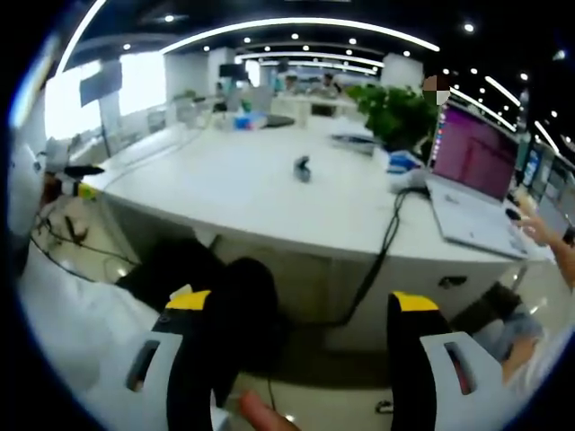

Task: Pick up the paper insert the paper into the punch align the paper edges press the punch to punch holes

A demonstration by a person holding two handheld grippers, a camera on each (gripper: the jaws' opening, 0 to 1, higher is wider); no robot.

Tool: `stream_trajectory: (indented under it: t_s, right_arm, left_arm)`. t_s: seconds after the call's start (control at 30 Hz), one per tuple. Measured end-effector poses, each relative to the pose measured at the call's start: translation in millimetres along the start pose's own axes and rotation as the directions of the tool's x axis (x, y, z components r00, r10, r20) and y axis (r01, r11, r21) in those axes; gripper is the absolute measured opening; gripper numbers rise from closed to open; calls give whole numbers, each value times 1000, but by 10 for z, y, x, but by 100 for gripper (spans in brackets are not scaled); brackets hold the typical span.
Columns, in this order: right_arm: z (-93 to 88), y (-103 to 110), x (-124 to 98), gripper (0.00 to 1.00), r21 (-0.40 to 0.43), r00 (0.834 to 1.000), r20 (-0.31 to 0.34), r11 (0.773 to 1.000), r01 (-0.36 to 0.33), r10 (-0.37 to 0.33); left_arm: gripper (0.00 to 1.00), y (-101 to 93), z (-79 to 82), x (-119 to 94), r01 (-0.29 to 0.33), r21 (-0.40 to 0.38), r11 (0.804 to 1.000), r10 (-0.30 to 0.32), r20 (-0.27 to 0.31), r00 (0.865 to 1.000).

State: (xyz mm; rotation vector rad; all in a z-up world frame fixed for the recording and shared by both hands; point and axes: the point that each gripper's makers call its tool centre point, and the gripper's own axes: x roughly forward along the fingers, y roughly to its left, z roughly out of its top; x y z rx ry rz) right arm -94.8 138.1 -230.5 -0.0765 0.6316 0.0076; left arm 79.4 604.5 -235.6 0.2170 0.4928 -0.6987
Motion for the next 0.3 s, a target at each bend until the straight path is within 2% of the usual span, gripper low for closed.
stream_trajectory:
  t_s: [0.3]
  right_arm:
    - [25, 3, 14, 79, -6, 1000, 3, 1000, -3, 3]
  left_arm:
    - [89, -16, 25, 9, 4, 8, 1000, -4, 3, 1000]
